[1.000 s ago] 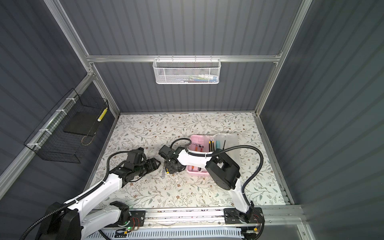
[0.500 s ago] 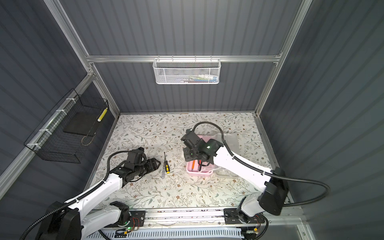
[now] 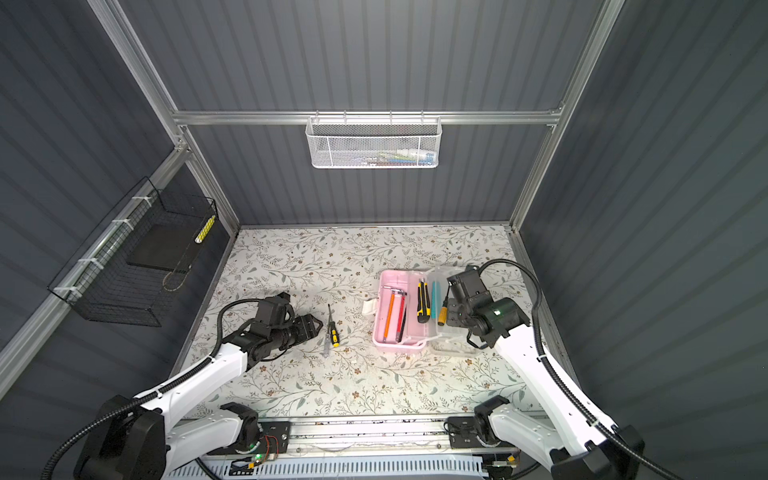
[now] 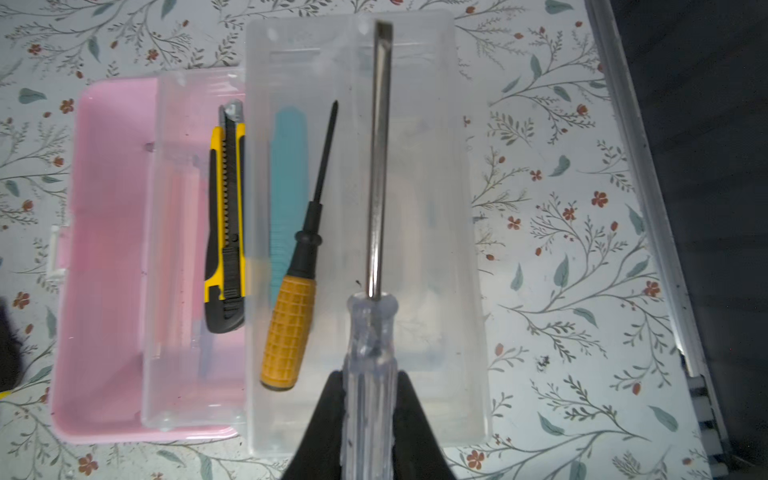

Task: Pack the tool kit
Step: 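Carry the clear-handled screwdriver into the clear lid beside the yellow one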

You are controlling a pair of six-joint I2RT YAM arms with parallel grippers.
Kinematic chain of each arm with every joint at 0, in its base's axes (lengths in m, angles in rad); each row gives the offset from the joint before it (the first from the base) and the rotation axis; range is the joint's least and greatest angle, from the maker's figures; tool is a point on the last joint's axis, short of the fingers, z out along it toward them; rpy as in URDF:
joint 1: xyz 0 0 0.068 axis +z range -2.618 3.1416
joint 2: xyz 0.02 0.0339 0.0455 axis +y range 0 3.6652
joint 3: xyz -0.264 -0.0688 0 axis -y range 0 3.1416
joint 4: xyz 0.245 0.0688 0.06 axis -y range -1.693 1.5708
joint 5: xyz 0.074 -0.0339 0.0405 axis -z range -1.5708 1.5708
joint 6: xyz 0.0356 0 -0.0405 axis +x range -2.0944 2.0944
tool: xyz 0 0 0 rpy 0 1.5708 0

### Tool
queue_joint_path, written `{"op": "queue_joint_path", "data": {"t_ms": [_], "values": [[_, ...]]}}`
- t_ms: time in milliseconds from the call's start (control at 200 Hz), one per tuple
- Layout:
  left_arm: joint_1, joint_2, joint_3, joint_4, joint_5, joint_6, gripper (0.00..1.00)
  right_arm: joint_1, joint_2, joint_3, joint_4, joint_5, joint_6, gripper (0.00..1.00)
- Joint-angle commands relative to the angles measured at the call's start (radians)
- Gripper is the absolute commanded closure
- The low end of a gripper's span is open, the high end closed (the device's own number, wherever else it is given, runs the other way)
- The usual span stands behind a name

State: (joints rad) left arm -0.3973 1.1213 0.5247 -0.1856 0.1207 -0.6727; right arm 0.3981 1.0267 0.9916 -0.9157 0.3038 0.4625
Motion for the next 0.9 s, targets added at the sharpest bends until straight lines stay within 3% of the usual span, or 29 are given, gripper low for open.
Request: {"op": "queue_joint_path", "data": {"t_ms": [0, 350, 730, 896], "values": [[0.009, 0.006, 0.03, -0.004, 0.006, 0.029, 0.25, -0.026, 0.008, -0.033, -0.009, 0.038, -0.038, 1.0], [0.009, 0.027, 0.028, 0.011, 0.017, 0.031, 0.25, -0.042, 0.086, -0.022, 0.02, 0.136, -0.027, 1.0], [0.01, 0.011, 0.034, -0.005, 0.014, 0.033, 0.25, -0.053, 0.201, -0.01, 0.058, 0.128, -0.017, 1.0], [0.009, 0.0, 0.037, -0.02, 0.011, 0.036, 0.25, -0.059, 0.227, -0.008, 0.059, 0.12, -0.012, 0.87]]}}
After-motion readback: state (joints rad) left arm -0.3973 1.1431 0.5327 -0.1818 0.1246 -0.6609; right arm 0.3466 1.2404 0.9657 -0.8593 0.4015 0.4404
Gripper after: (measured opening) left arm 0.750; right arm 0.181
